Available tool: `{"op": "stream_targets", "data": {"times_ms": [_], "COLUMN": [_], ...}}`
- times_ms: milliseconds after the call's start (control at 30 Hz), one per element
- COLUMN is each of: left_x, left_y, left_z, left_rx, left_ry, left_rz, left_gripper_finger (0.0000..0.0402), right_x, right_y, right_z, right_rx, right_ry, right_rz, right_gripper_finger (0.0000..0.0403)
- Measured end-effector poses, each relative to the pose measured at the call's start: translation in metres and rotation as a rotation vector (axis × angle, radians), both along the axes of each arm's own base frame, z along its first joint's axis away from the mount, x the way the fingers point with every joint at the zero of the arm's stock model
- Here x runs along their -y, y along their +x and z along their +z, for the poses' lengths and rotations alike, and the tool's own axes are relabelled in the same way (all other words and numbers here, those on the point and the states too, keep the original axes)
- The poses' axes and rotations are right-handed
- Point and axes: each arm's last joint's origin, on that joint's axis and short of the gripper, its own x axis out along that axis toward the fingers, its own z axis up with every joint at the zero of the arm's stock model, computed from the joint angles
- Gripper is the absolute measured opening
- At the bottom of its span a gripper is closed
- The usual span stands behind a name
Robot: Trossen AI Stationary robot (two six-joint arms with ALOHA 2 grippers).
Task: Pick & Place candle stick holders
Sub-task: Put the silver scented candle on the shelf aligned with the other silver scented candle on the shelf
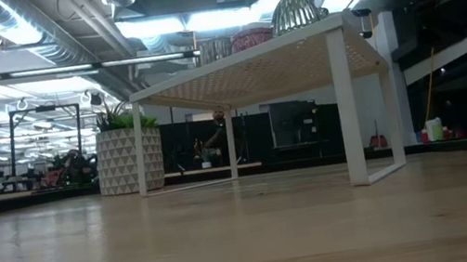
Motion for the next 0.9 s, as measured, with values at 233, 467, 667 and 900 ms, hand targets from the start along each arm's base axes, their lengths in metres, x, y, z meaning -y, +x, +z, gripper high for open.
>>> {"op": "stream_targets", "data": {"times_ms": [233, 467, 667, 900], "left_x": [0.060, 0.098, 0.123, 0.142], "left_y": [-0.035, -0.066, -0.084, -0.095], "left_z": [-0.041, -0.076, -0.102, -0.132], "left_rx": [-0.075, -0.180, -0.291, -0.332], "left_ry": [0.048, 0.070, 0.128, 0.317], "left_rz": [0.048, 0.046, -0.045, -0.203], "left_gripper_finger": [0.0195, 0.0190, 0.0177, 0.0168], "right_x": [0.000, 0.000, 0.000, 0.000], "right_y": [0.000, 0.000, 0.000, 0.000], "right_z": [0.000, 0.000, 0.000, 0.000], "right_rx": [0.000, 0.000, 0.000, 0.000], "right_ry": [0.000, 0.000, 0.000, 0.000], "right_rz": [0.000, 0.000, 0.000, 0.000], "right_gripper_finger": [0.0112, 0.0112, 0.0112, 0.0112]}}
